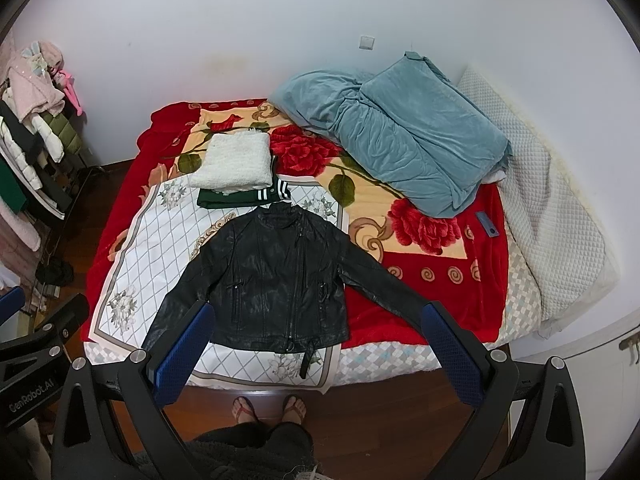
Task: Fold large clothes
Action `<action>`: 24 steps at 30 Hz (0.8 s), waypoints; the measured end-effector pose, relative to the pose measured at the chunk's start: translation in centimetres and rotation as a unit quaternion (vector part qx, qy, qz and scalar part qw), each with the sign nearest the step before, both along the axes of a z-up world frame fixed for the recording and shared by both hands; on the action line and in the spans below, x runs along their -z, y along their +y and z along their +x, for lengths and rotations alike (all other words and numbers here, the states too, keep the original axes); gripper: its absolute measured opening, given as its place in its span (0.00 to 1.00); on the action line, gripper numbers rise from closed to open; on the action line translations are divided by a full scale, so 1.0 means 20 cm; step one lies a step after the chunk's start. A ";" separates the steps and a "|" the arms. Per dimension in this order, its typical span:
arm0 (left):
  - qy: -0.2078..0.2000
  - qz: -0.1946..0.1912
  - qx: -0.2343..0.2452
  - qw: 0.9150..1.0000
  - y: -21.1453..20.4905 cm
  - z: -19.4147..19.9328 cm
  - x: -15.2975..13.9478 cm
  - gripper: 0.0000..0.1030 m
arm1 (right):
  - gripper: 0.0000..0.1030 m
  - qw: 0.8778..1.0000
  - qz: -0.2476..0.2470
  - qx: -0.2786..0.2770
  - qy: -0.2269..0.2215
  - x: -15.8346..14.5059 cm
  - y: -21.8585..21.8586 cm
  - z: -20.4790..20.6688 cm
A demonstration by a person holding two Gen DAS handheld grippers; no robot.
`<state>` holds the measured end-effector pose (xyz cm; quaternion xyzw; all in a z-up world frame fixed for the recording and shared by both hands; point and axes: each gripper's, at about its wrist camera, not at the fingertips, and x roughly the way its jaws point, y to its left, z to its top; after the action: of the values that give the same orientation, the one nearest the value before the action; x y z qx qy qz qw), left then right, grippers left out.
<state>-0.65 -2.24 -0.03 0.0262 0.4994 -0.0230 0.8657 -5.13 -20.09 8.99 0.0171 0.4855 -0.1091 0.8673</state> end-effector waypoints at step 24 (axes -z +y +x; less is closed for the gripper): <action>0.000 -0.002 0.001 1.000 0.01 0.00 0.00 1.00 | 1.00 1.000 0.000 0.000 -0.001 -0.01 0.00 0.00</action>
<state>-0.59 -2.05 0.02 0.0245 0.4990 -0.0250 0.8659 -5.12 -20.06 9.15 0.0169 0.4842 -0.1092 0.8679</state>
